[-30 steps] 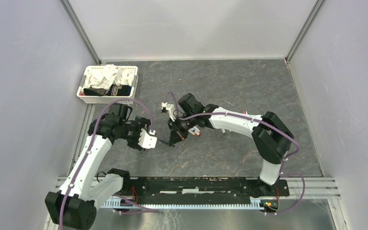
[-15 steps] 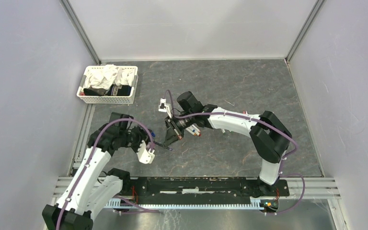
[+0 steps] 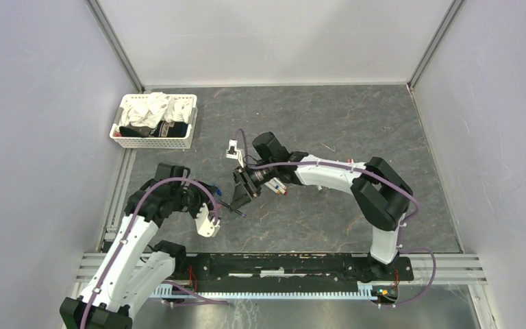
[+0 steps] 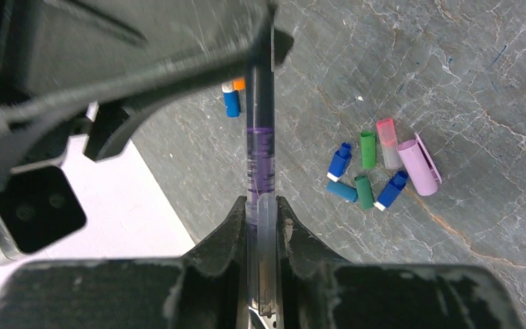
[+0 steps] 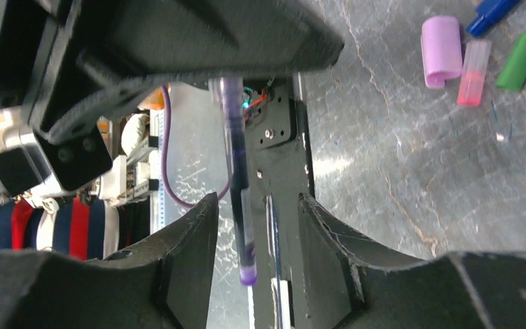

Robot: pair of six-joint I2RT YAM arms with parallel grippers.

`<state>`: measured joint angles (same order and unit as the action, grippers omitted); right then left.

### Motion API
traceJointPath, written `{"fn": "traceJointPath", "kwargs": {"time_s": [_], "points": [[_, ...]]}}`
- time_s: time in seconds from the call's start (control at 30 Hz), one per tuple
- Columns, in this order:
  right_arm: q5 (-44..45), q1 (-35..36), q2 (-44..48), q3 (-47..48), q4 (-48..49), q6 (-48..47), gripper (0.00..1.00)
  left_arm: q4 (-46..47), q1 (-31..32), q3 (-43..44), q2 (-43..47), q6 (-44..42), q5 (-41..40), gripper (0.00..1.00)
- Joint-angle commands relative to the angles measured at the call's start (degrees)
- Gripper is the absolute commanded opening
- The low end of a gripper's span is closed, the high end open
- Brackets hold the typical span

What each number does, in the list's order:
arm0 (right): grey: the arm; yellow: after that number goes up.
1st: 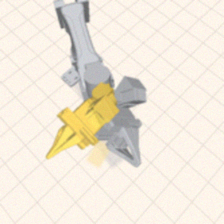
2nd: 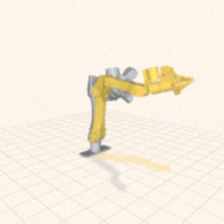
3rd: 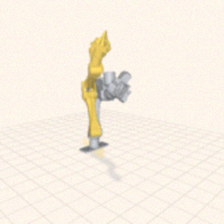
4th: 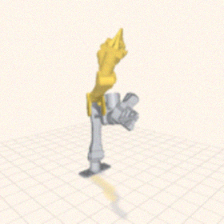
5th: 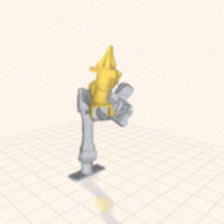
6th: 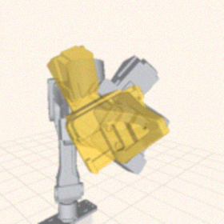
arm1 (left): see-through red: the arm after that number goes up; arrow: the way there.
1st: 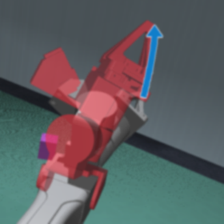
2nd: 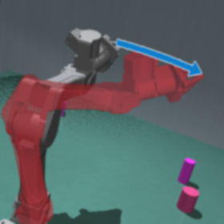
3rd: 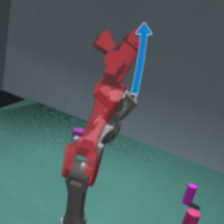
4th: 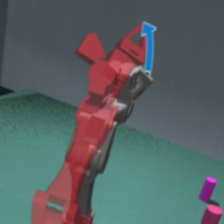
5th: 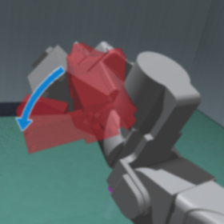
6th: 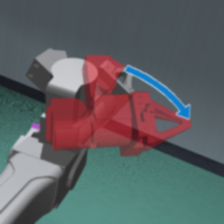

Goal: Open the pen caps

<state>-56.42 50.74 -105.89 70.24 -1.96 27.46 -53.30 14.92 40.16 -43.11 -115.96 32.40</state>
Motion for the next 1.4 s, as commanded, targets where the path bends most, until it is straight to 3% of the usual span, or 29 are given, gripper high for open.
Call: {"fn": "traceJointPath", "kwargs": {"time_s": [0.0,0.2,0.33,0.47,0.73,0.93,1.03,1.17,1.23,1.37], "points": [[1.2,0.9,-3.5,4.9,6.6,5.2,0.51,1.4,0.5,0.6,-0.1,-1.6,2.9,0.02],[1.0,1.4,-7.3,8.7,11.3,10.2,0.45,1.4,0.6,1.2,-0.7,0.4,3.4,0.02],[1.3,1.0,-6.5,6.4,12.8,11.0,0.2,1.4,0.6,1.7,-1.6,2.2,2.5,0.02],[2.2,-0.5,-2.1,-1.9,12.0,8.9,0.0,4.9,0.5,2.1,-4.2,7.2,-1.8,0.02],[3.6,-4.9,10.7,-23.0,7.1,1.6,0.0,9.4,-0.7,3.4,-12.2,5.7,-7.6,0.02],[6.0,-11.7,16.4,-25.3,-1.1,-4.7,0.0,10.7,-0.6,6.7,-20.4,10.2,-9.5,0.02],[16.6,-16.3,17.6,-21.1,-10.1,-10.6,0.0,10.0,0.9,9.8,-25.7,20.0,-12.2,0.02],[31.4,-22.4,18.8,-18.0,-14.8,-13.3,0.0,9.4,3.3,11.8,-32.2,33.3,-15.6,0.02],[41.9,-24.5,19.2,-17.2,-16.1,-14.5,0.0,10.4,4.5,11.8,-34.6,38.2,-16.2,0.02],[52.7,-28.1,20.1,-18.2,-14.2,-15.1,0.0,14.0,5.0,13.0,-39.7,47.2,-16.0,0.03]]}}
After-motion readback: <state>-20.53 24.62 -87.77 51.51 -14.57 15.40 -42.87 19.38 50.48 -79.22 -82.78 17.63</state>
